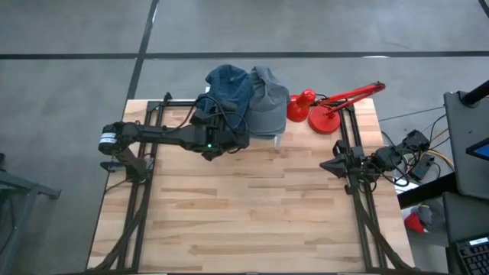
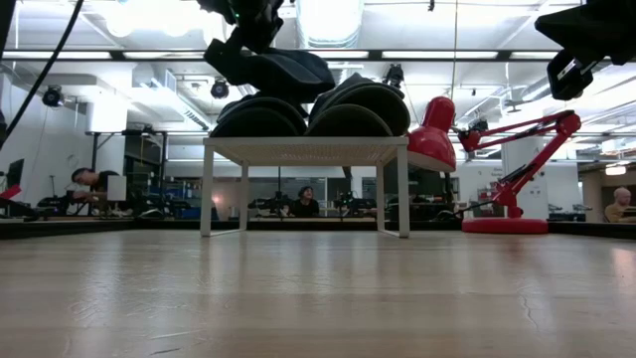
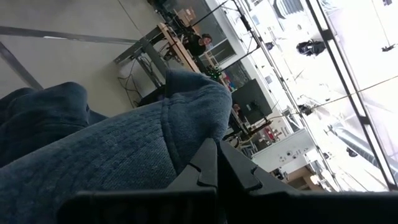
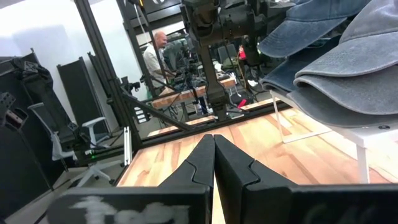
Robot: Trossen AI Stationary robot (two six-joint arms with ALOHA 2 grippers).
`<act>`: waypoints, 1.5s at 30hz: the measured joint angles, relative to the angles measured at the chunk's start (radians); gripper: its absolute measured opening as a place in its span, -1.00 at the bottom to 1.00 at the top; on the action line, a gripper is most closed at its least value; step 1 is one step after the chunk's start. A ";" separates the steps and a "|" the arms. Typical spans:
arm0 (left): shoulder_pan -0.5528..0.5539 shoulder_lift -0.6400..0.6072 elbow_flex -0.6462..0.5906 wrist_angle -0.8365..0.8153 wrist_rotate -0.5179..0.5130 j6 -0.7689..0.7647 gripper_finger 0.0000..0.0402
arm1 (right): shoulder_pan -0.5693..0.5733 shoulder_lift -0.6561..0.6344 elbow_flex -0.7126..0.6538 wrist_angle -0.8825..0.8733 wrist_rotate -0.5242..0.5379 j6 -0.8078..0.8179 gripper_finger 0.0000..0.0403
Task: Pick & Place hat
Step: Put the blue cap on top of the blue cap on the shelf, then adjust the blue cap on the shelf
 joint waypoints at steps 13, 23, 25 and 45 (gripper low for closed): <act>-0.001 0.000 0.000 0.000 -0.001 -0.019 -0.75 | 0.000 0.000 0.000 0.000 0.000 0.000 -0.96; -0.005 -0.027 0.000 0.000 0.000 -0.078 -0.44 | 0.000 0.000 0.000 0.000 0.000 0.004 -0.96; -0.007 -0.047 0.006 0.000 -0.001 -0.069 -0.40 | 0.000 0.000 0.000 0.000 0.000 0.004 -0.96; 0.109 -0.076 0.232 0.281 0.355 0.898 -0.37 | 0.000 0.000 0.000 0.000 0.000 0.003 -0.96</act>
